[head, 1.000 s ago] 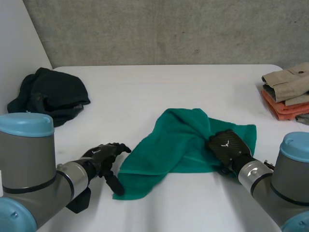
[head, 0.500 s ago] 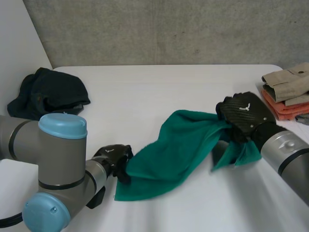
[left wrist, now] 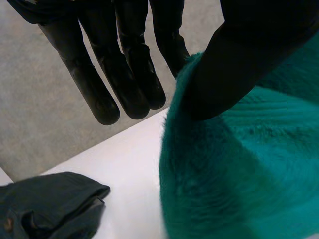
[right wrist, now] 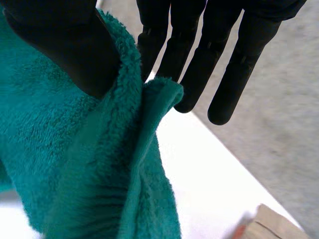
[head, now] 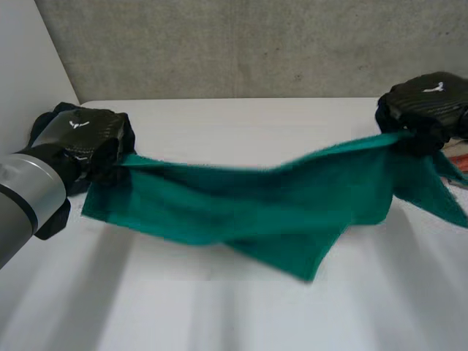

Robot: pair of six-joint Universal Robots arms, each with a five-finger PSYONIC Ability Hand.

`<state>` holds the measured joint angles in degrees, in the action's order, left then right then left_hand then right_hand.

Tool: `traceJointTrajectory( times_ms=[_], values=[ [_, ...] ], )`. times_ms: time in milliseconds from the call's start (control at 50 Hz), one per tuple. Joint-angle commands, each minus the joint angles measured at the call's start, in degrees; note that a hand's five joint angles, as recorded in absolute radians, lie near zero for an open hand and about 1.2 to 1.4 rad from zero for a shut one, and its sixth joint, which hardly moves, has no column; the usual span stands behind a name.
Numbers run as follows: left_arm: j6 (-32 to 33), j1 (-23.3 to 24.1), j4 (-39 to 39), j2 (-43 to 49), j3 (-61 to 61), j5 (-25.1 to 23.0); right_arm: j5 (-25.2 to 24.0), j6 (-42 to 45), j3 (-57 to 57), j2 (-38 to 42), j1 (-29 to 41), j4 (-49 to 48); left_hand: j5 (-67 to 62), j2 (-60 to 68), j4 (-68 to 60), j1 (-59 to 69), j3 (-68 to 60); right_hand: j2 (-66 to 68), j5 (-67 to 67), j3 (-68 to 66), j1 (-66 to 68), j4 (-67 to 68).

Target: Fold the laundry.

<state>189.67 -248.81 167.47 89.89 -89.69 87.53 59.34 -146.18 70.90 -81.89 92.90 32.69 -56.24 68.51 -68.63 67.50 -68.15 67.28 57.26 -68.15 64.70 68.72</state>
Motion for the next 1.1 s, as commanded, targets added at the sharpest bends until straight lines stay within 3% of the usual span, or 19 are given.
traceJointTrajectory(
  times_ms=[20, 100, 180, 200, 260, 280, 380, 440, 580, 820, 960, 1040, 1100],
  values=[
    [4.74, 0.87, 0.48, 8.62, 1.79, 1.5, 0.42, 5.11, -1.81, 6.12, 2.37, 2.99, -13.76, 11.49, -11.37, 12.5, -11.85, 12.72, 12.74, -11.85, 15.3, 11.28],
    [7.72, -0.01, 3.2, 16.35, 5.92, 2.73, 3.93, 4.6, -3.66, 11.21, 4.91, -1.22, -13.76, 11.49, -11.37, 12.5, -11.85, 12.72, 12.74, -11.85, 15.3, 11.28],
    [10.54, -1.06, 9.0, 20.93, 13.3, 2.73, 11.31, 0.47, -8.57, 17.01, 7.99, -12.19, -13.76, 11.49, -11.37, 12.5, -11.85, 12.72, 12.74, -11.85, 15.3, 11.28],
    [10.72, -1.24, 12.23, 21.11, 16.88, 2.3, 15.06, -1.63, -11.28, 18.59, 8.95, -17.78, -13.76, 11.49, -11.37, 12.5, -11.85, 12.72, 12.74, -11.85, 15.3, 11.28],
    [10.46, -1.06, 19.52, 20.42, 23.3, 0.46, 20.18, -4.98, -14.64, 19.92, 9.66, -28.09, -13.76, 11.49, -11.37, 12.5, -11.85, 12.72, 12.74, -11.85, 15.3, 11.28],
    [10.37, -1.06, 21.73, 19.89, 24.72, -0.07, 22.55, -7.25, -16.04, 19.93, 10.01, -35.96, -13.76, 11.49, -11.37, 12.5, -11.85, 12.72, 12.74, -11.85, 15.3, 11.28],
    [9.58, -0.63, 34.39, 17.69, 29.92, -1.92, 23.63, -15.96, -15.53, 17.21, 10.81, -58.24, -13.76, 11.49, -11.37, 12.5, -11.85, 12.72, 12.74, -11.85, 15.3, 11.28],
    [9.49, -0.19, 35.03, 16.81, 31.15, -1.66, 22.75, -19.57, -14.47, 15.62, 11.34, -65.38, -13.76, 11.49, -11.37, 12.5, -11.85, 12.72, 12.74, -11.85, 15.3, 11.28],
    [9.23, -1.41, 27.91, 15.49, 25.29, 0.18, 19.32, -20.19, -14.39, 16.23, 11.69, -60.57, -13.76, 11.49, -11.37, 12.5, -11.85, 12.72, 12.74, -11.85, 15.3, 11.28],
    [10.54, -0.8, 29.67, 21.63, 3.75, 0.1, 13.08, -13.17, -6.49, 25.72, 10.19, -42.28, -13.76, 11.49, -11.37, 12.5, -11.85, 12.72, 12.74, -11.85, 15.3, 11.28],
    [12.21, 1.04, 30.98, 26.82, -5.66, -0.17, 13.87, -2.19, 1.6, 31.34, 9.58, -39.2, -13.76, 11.49, -11.37, 12.5, -11.85, 12.72, 12.74, -11.85, 15.3, 11.28],
    [12.57, 1.05, 31.95, 26.65, -7.69, -0.34, 15.1, -3.57, 3.71, 31.18, 8.44, -39.2, -13.76, 11.49, -11.37, 12.5, -11.85, 12.72, 12.74, -11.85, 15.3, 11.28],
    [12.39, 0.87, 32.12, 24.82, -8.57, -0.43, 15.8, -6.3, 4.68, 30.3, 7.91, -39.2, -13.76, 11.49, -11.37, 12.5, -11.85, 1.46, 1.48, -0.59, 4.04, 0.02]
  ],
)
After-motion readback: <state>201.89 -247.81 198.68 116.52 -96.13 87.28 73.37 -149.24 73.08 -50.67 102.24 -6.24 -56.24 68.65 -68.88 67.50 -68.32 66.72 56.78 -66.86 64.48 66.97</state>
